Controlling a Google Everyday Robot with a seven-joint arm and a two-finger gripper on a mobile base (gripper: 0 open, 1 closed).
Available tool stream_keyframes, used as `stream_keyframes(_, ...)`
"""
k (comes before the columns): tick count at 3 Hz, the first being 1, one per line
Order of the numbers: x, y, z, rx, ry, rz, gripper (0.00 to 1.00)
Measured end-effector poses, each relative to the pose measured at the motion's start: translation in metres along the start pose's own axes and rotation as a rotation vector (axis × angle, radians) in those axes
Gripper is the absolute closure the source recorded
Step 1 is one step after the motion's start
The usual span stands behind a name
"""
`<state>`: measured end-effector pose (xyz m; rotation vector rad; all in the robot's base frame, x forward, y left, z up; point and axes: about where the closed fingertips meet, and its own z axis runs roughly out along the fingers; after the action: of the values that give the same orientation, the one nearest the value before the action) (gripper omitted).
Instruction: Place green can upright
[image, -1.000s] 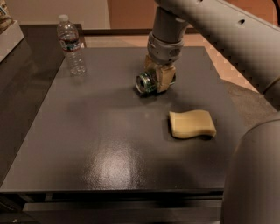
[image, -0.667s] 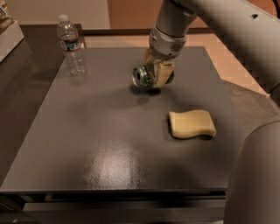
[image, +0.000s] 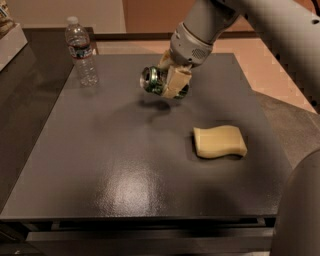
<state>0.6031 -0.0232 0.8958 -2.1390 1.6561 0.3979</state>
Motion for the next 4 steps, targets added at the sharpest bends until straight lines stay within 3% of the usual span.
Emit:
stream_keyframes(2,-0.029,0.007,0.001,0.011,-0.300,0.119,1.00)
stream_keyframes(4,-0.046,0.007,0.001,0.011,-0.558,0.218,1.00)
